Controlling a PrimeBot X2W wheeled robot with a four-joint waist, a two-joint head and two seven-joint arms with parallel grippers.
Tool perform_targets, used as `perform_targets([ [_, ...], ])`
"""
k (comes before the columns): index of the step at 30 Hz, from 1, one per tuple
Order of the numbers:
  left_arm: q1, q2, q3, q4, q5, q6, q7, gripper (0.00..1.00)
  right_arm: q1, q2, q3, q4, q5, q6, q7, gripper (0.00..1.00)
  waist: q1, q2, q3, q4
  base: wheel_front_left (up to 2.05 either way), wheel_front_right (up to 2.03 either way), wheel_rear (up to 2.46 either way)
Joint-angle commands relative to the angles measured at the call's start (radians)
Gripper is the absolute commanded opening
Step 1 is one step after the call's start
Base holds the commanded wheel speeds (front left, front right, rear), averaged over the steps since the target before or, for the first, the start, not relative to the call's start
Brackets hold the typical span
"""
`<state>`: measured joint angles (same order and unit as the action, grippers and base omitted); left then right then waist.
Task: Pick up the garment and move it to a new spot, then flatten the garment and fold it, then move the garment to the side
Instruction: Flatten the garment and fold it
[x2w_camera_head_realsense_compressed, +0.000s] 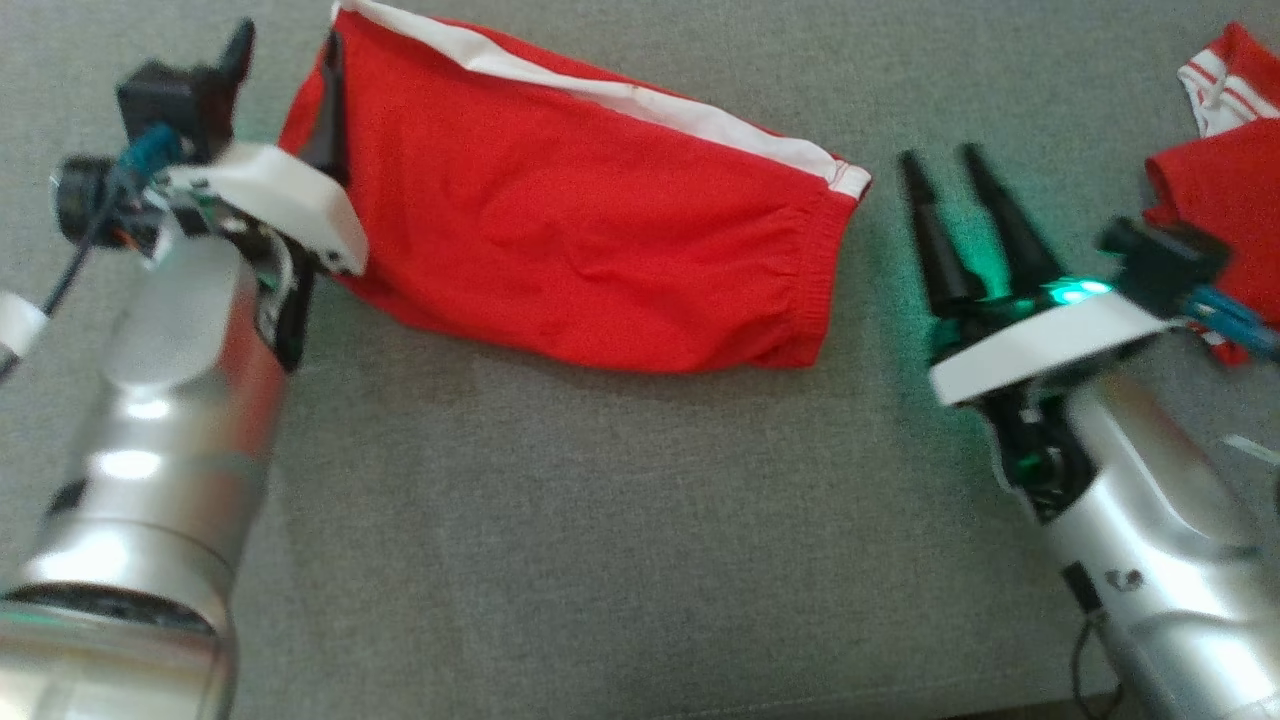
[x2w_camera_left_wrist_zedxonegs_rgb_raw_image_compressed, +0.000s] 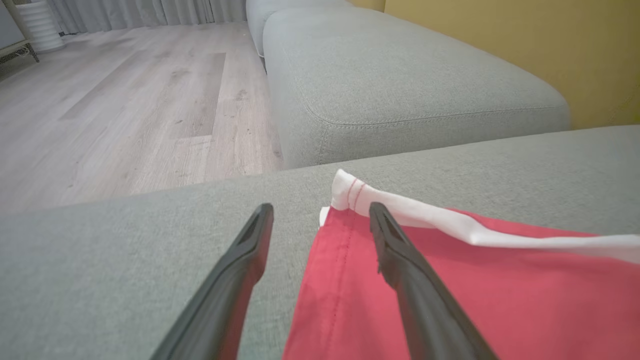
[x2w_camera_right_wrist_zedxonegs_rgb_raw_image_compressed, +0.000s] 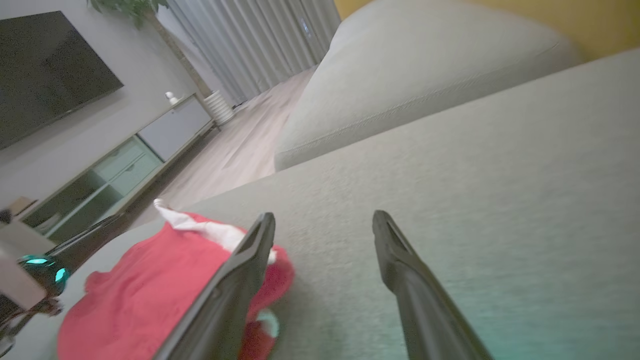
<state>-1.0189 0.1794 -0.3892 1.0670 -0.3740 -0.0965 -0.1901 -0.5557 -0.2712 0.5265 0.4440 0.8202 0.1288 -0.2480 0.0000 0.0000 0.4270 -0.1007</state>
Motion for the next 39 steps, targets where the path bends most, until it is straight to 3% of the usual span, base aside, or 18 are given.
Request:
perform_targets([
  [1, 0.011, 0.020, 0.028, -0.008, -0.019, 0.000, -0.020, 1.00, 0.049, 0.006, -0.064, -0.031, -0.065, 0.002, -0.013, 1.00, 0.0000, 0.0000, -0.023, 0.015, 0.00, 0.00, 0.00],
  [6, 0.061, -0.018, 0.040, 0.031, -0.065, -0.016, -0.034, 1.00, 0.135, 0.069, -0.280, -0.086, -0.317, 0.002, -0.013, 1.00, 0.0000, 0.0000, -0.043, 0.025, 0.00, 0.00, 0.00],
  [12, 0.095, -0.038, 0.042, 0.095, -0.094, -0.022, -0.035, 1.00, 0.191, 0.146, -0.440, -0.168, -0.524, 0.002, -0.014, 1.00, 0.0000, 0.0000, -0.042, 0.017, 0.00, 0.00, 0.00],
  [18, 0.117, -0.044, 0.047, 0.146, -0.108, -0.015, -0.038, 1.00, 0.216, 0.177, -0.492, -0.185, -0.567, 0.002, -0.014, 1.00, 0.0000, 0.0000, -0.046, 0.008, 0.00, 0.00, 0.00],
  [25, 0.138, -0.041, 0.012, 0.184, -0.075, 0.052, -0.039, 1.00, 0.240, 0.188, -0.521, -0.184, -0.576, 0.002, -0.014, 1.00, 0.0000, 0.0000, -0.071, 0.022, 0.00, 0.00, 0.00],
  [31, 0.178, -0.059, -0.008, 0.203, -0.086, 0.014, 0.011, 1.00, 0.232, 0.194, -0.515, -0.180, -0.578, 0.002, -0.014, 1.00, 0.0000, 0.0000, -0.084, 0.031, 0.00, 0.00, 0.00],
  [32, 0.181, -0.062, -0.009, 0.204, -0.089, 0.009, 0.015, 0.58, 0.230, 0.194, -0.513, -0.179, -0.578, 0.002, -0.014, 1.00, 0.0000, 0.0000, -0.087, 0.032, 0.00, 0.00, 0.00],
  [33, 0.184, -0.064, -0.011, 0.205, -0.091, 0.004, 0.016, 0.00, 0.229, 0.194, -0.513, -0.177, -0.577, 0.002, -0.014, 1.00, 0.0000, 0.0000, -0.091, 0.032, 0.00, 0.00, 0.00],
  [39, 0.215, -0.077, 0.000, 0.206, -0.118, -0.006, -0.022, 0.00, 0.245, 0.190, -0.528, -0.161, -0.576, 0.002, -0.014, 1.00, 0.0000, 0.0000, -0.151, 0.052, 0.00, 0.00, 0.00],
])
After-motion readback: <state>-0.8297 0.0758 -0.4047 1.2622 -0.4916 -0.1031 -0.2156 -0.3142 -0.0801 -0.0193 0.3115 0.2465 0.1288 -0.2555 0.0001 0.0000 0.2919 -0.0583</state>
